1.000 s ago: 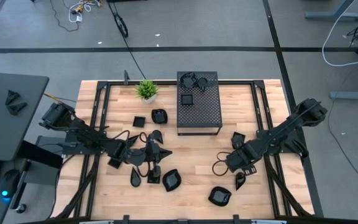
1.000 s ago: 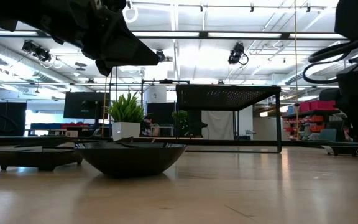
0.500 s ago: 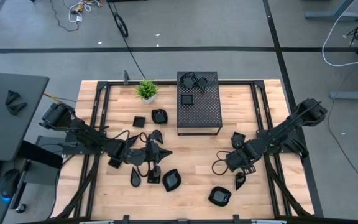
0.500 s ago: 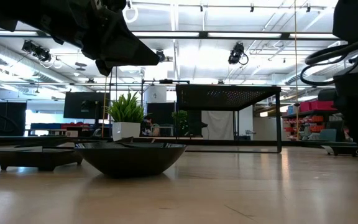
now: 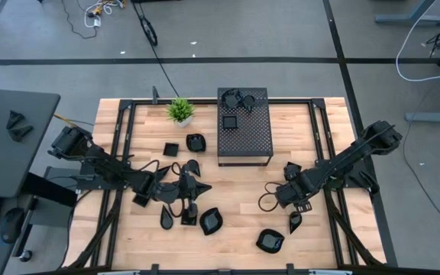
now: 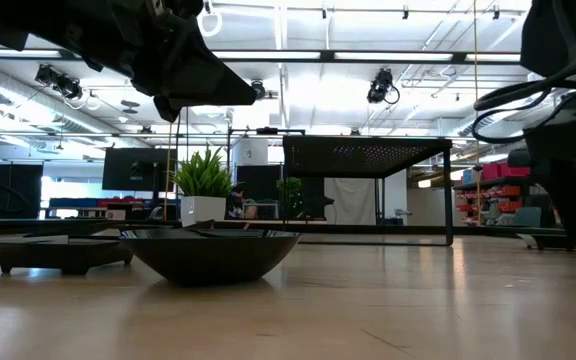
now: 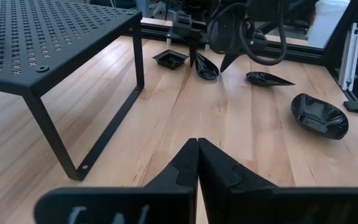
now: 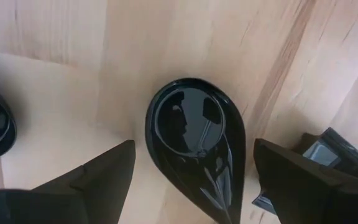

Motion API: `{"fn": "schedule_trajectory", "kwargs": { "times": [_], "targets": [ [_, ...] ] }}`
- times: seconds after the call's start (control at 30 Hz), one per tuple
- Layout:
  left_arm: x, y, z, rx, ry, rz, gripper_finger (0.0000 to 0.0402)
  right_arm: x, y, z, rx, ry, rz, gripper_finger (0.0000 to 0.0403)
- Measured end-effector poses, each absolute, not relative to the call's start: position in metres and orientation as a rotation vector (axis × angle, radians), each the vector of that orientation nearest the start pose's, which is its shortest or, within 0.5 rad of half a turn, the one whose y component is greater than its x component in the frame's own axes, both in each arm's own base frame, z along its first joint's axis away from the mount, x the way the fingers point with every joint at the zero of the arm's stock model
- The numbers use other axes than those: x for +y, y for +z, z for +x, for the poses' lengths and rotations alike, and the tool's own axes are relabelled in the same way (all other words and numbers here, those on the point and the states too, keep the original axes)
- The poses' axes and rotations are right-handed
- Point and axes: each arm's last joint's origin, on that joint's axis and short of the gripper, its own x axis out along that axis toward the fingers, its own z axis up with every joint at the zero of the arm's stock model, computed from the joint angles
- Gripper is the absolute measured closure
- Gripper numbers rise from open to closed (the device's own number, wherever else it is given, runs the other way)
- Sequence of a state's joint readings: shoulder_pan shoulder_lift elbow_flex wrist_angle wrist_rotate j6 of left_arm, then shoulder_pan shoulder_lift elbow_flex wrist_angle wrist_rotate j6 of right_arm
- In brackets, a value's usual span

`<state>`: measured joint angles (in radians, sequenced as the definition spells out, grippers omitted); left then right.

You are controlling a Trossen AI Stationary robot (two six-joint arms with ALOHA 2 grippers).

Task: Pick & Place Mini shaped plates
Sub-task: Stack the drop shaped plate on top of the drop shaped plates on the shelf

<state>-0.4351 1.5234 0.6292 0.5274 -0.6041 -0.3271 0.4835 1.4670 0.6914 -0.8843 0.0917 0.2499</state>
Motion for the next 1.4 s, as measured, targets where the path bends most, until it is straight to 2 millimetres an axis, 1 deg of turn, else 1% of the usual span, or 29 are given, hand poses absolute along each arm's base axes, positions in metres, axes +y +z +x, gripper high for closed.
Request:
{"fn": "schedule_trajectory", "kwargs": {
  "times": [0.2, 0.3, 0.73, 1.1, 1.23, 1.4],
  "targets": [
    [-0.109, 0.181, 0.273, 0.287, 0.216, -0.141, 0.0388, 0.093, 0.141, 0.183, 1.567, 0.108, -0.259, 0.0074],
    [-0.109, 0.181, 0.273, 0.287, 0.215, -0.142, 0.0388, 0.094, 0.141, 0.185, 1.553, 0.112, -0.254, 0.008],
    [-0.109, 0.181, 0.273, 0.287, 0.216, -0.142, 0.0388, 0.094, 0.141, 0.184, 1.556, 0.112, -0.257, 0.014],
    [-0.109, 0.181, 0.273, 0.287, 0.216, -0.142, 0.0388, 0.094, 0.141, 0.185, 1.554, 0.076, -0.22, 0.0147],
    [-0.109, 0.181, 0.273, 0.287, 0.216, -0.142, 0.0388, 0.095, 0.147, 0.187, 1.559, 0.068, -0.213, 0.0146],
    [-0.109, 0.181, 0.273, 0.287, 0.216, -0.142, 0.0388, 0.1, 0.162, 0.195, 1.547, 0.068, -0.205, 0.0145]
  ]
}}
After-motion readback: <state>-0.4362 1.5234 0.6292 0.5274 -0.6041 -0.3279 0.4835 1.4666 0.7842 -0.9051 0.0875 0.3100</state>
